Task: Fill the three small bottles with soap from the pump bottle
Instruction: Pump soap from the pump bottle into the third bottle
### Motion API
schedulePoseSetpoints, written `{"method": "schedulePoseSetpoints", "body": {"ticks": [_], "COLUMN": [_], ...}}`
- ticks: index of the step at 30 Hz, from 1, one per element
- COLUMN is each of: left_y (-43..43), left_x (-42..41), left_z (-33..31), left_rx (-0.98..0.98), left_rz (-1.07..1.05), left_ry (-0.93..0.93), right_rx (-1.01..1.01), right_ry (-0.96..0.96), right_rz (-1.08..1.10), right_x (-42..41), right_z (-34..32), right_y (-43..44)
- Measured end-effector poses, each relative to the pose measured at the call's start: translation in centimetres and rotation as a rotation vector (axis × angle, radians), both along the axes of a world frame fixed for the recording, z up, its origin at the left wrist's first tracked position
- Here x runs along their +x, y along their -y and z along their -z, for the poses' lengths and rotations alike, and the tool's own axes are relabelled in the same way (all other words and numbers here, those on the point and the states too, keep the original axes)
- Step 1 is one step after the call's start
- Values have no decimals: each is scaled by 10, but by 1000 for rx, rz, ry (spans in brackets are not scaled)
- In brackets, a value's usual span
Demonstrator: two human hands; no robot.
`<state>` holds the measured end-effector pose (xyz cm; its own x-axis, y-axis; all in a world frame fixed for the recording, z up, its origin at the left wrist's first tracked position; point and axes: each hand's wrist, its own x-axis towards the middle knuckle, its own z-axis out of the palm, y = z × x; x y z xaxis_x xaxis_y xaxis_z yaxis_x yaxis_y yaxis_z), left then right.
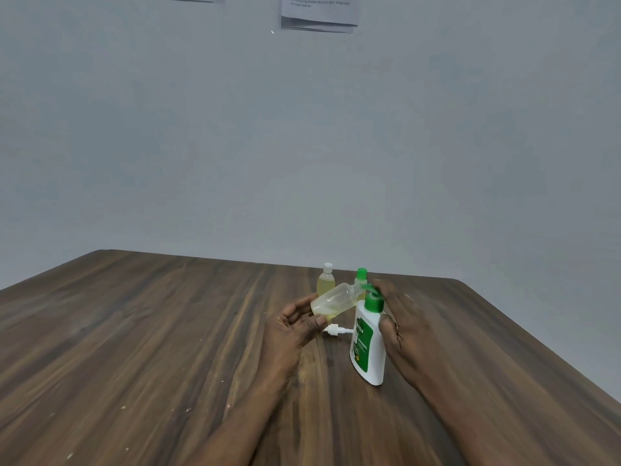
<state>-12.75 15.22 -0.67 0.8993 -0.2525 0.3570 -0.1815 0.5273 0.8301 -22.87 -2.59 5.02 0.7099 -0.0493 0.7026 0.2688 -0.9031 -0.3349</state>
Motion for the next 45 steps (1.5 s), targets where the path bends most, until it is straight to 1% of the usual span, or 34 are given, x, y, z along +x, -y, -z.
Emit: {"method": "schedulePoseSetpoints", "body": {"ticks": [8,11,16,24,27,35,45], "left_y": [0,0,0,0,0,0,0], "left_x": [0,0,-2,-1,-1,-2,-1], "left_z": [-1,-2,-1,-1,-2,0,-2], "left_rx": [2,-4,7,-9,-5,9,-18], "left_rz": [-13,-4,-11,-9,-12,-19,-6], "left_ry": [5,5,4,21,21,10,14], "right_rx": [-2,6,3,25,41,-4,15], "right_ry": [38,23,-6,1,9,-42,45], "right_rz": [-28,-47,-12,-53,-28,-4,-17], "right_x": [0,0,-3,-8,-5,-6,-5], "right_z": [-3,-3,-2,-9,-7,-5,-8], "right_y": [-1,-2,-2,-6,-3,-4,-5]}}
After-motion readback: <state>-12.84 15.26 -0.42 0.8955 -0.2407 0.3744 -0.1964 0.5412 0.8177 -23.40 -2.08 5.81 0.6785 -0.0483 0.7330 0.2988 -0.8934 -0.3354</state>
